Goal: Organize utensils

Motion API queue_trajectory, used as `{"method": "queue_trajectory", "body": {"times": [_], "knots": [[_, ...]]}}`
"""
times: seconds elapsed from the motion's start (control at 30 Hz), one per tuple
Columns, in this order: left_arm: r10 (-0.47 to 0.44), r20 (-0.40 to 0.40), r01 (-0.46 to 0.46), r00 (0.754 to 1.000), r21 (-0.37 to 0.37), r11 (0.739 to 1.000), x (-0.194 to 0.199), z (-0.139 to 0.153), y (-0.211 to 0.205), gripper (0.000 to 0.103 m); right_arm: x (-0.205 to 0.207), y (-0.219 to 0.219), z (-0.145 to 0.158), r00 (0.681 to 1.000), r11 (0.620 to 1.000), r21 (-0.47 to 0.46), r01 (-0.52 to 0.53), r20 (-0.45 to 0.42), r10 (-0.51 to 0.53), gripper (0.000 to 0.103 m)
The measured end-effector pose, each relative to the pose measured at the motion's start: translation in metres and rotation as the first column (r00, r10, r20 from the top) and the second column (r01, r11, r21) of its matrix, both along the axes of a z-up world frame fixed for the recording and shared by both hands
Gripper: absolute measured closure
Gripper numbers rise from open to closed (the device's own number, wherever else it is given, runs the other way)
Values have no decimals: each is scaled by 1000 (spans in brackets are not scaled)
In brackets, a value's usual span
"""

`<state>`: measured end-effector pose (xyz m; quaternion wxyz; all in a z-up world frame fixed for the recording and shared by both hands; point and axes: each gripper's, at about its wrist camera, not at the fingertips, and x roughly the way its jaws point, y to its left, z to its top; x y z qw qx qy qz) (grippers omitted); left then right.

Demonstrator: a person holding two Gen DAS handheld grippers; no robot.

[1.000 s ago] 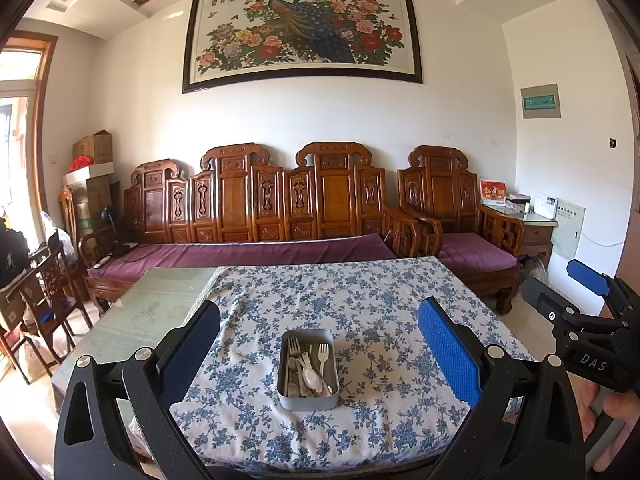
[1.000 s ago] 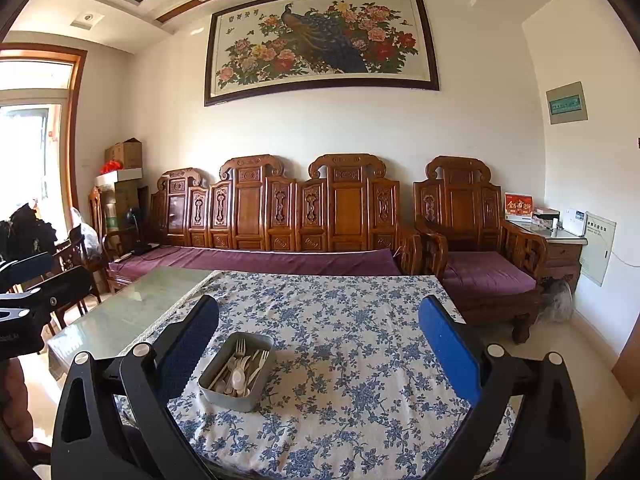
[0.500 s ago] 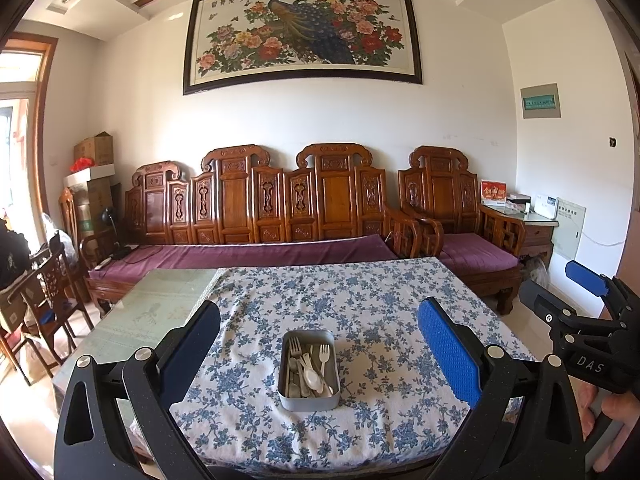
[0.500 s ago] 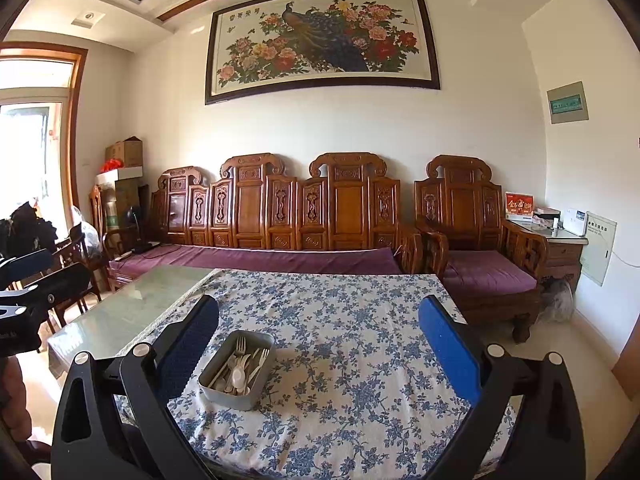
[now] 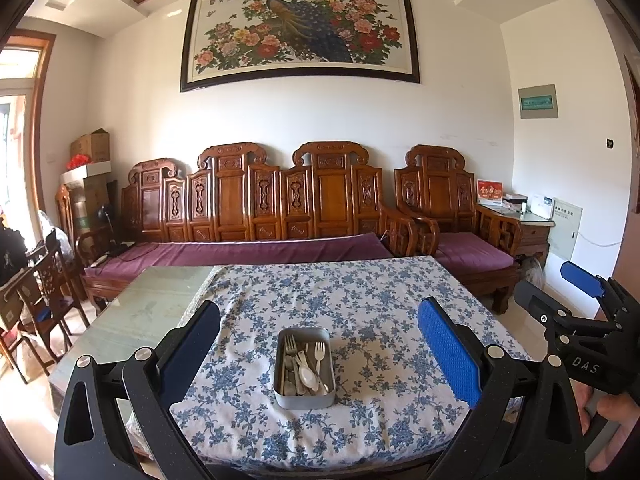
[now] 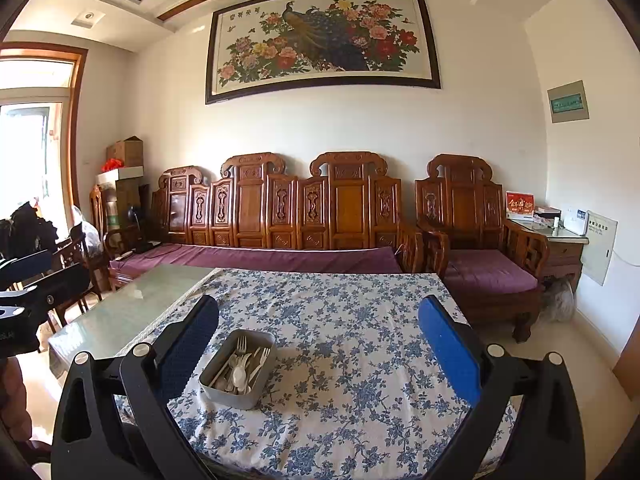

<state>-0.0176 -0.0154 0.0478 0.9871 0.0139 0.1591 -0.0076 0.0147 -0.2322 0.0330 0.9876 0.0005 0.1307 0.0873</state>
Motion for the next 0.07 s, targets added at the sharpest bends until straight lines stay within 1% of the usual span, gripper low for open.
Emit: {"method": "queue_trajectory", "body": {"times": [0.07], "knots": [[-1, 1, 1, 1000, -1, 1000, -1, 0, 0, 8, 0, 0, 0, 1000, 1000, 0, -1, -1, 1, 2]]}}
